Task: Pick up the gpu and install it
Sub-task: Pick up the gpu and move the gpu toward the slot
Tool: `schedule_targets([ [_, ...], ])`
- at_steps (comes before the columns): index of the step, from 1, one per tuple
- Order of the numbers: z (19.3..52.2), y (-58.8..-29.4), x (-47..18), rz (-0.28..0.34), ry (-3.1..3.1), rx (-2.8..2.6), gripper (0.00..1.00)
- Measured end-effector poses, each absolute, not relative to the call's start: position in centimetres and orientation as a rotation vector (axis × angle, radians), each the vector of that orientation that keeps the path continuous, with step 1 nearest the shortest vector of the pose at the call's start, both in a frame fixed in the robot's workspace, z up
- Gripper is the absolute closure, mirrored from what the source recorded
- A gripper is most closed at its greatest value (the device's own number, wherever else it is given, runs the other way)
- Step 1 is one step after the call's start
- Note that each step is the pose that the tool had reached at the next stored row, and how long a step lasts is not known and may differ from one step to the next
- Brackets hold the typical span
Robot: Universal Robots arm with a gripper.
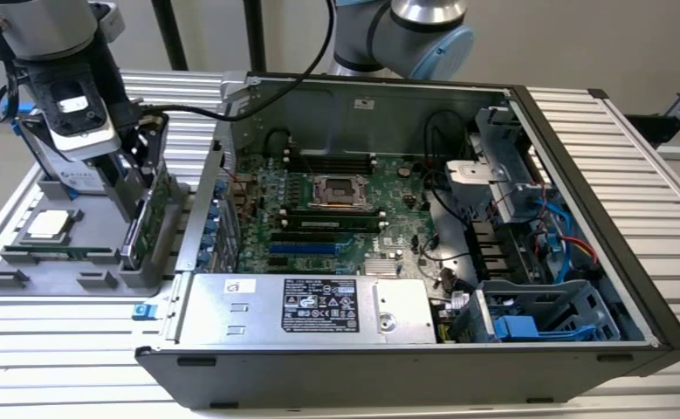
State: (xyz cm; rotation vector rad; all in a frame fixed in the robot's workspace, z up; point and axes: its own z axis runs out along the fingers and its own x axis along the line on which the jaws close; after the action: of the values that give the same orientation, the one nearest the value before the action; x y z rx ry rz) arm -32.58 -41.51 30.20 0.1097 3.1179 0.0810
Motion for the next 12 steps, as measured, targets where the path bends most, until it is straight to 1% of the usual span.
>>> schedule_targets([
  [12, 29.88, -41.51, -32.58, 0.081, 3.118, 0.11, 0.0],
])
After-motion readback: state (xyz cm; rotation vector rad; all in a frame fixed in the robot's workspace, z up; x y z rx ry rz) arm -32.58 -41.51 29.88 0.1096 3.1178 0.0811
